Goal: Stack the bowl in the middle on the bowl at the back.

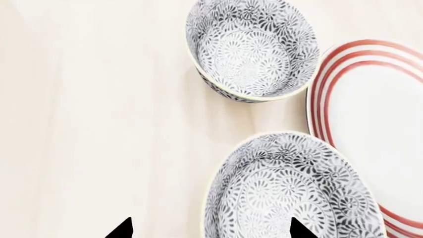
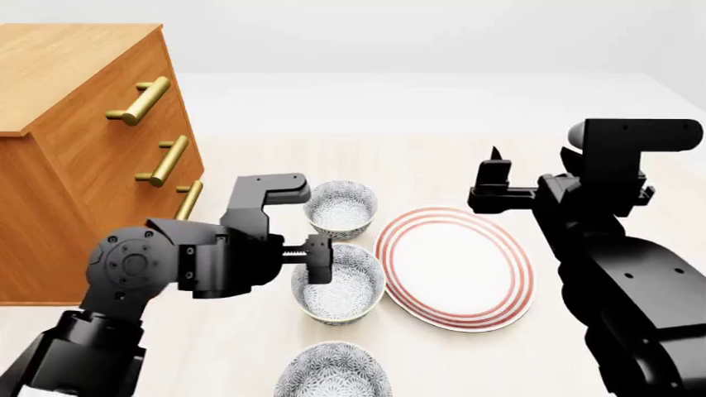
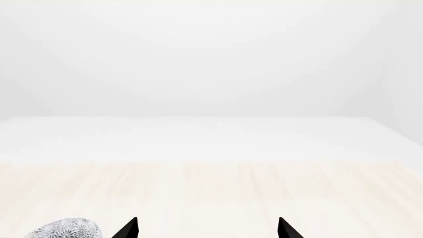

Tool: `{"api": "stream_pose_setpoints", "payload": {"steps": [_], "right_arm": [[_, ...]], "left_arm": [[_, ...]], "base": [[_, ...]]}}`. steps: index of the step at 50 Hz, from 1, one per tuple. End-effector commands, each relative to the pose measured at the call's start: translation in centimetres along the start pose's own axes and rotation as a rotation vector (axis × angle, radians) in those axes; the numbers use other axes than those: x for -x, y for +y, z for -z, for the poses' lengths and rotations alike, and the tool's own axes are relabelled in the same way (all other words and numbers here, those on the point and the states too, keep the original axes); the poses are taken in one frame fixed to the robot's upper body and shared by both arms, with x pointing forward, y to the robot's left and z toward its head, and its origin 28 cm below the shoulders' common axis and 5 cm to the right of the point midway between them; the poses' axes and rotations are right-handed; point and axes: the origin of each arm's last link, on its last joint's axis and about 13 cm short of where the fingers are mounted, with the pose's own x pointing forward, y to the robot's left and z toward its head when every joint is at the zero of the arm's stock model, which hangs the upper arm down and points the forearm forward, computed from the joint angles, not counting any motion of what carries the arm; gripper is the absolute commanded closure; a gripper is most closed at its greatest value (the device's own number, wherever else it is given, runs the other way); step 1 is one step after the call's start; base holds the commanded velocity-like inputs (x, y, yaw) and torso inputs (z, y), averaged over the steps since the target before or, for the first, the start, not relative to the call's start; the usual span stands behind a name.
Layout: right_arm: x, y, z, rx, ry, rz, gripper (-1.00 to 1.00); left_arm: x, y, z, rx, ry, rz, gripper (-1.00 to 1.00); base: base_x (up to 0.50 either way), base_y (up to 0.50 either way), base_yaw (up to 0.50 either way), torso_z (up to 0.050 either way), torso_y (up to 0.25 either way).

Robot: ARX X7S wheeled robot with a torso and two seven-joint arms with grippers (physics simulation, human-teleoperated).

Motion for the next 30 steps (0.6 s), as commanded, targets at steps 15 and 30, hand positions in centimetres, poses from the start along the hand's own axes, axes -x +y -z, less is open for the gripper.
{"api": "stream_pose_setpoints", "payload": {"steps": [15, 30], "right_arm": [[0.4, -0.3, 0.5, -0.011, 0.009, 0.015, -1.0], [0.4, -0.4, 0.6, -0.016, 0.014, 0.016, -1.0]], "left_arm": [[-1.6, -1.0, 0.7, -0.017, 0.007, 0.0, -1.0], [-2.6, -0.9, 1.0, -0.022, 0.013, -0.028, -1.0]], "base": [[0.0, 0.0, 0.0, 0.0, 0.0], [0.0, 0.0, 0.0, 0.0, 0.0]]}}
